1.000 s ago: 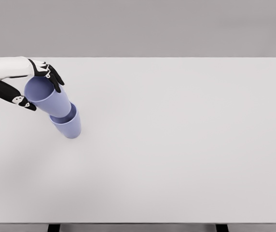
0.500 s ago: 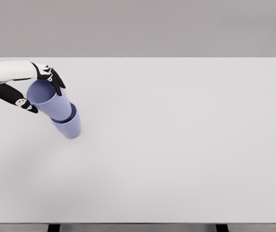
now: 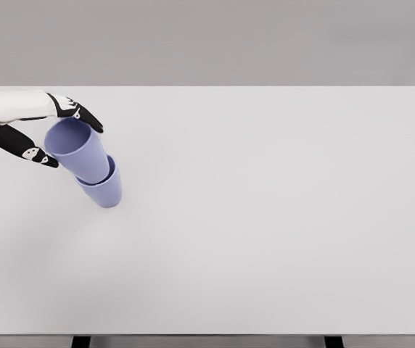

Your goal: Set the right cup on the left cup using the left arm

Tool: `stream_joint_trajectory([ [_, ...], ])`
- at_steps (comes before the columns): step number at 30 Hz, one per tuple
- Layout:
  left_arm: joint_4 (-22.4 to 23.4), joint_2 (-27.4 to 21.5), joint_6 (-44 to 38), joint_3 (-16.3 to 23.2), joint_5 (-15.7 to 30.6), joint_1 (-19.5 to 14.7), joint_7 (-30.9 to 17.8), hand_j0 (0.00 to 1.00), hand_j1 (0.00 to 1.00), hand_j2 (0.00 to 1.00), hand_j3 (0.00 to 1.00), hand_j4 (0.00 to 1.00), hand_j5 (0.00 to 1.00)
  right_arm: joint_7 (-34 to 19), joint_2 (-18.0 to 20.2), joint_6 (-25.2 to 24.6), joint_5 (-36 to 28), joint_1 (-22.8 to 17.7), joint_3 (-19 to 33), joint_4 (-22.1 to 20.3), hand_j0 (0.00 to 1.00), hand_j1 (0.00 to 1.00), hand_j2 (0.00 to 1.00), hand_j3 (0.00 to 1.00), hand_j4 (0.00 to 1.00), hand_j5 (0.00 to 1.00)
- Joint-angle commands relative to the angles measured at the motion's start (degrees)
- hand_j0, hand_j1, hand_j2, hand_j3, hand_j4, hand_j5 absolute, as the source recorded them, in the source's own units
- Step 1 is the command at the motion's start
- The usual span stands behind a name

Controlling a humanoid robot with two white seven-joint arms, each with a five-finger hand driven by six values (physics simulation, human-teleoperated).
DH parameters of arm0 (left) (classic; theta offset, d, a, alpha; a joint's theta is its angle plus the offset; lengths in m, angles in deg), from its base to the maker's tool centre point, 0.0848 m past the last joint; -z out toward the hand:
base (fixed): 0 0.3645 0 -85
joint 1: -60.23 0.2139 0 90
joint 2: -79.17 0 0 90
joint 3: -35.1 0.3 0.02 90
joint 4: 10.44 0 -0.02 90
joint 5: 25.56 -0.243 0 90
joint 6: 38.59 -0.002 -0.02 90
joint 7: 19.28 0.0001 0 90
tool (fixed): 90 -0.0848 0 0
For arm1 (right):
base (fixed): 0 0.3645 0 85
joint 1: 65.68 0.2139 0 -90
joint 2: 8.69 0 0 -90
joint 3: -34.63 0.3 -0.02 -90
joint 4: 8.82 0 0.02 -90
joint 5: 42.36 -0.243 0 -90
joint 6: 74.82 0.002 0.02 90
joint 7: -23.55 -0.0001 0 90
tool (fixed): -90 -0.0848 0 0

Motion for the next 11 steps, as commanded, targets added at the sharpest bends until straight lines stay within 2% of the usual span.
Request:
stream_joint_trajectory([
  [1, -0.01, -0.03, -0.16, -0.11, 0.45, 0.00, 0.02, 0.88, 0.88, 0.88, 0.88, 0.88, 0.88, -0.04, 0.00, 0.01, 0.02, 0.00, 0.01, 0.00, 1.00, 1.00, 1.00, 1.00, 1.00, 1.00],
  [8, -0.01, -0.47, -0.16, -0.63, 0.53, 0.00, 0.02, 1.00, 1.00, 1.00, 1.00, 1.00, 1.00, -0.04, 0.00, 0.01, 0.02, 0.00, 0.01, 0.00, 1.00, 1.00, 1.00, 1.00, 1.00, 1.00],
  [11, -1.24, -0.12, -0.16, -1.51, 0.88, 1.23, 0.02, 1.00, 1.00, 1.00, 1.00, 1.00, 1.00, -0.04, 0.00, 0.01, 0.02, 0.00, 0.01, 0.00, 1.00, 1.00, 1.00, 1.00, 1.00, 1.00],
])
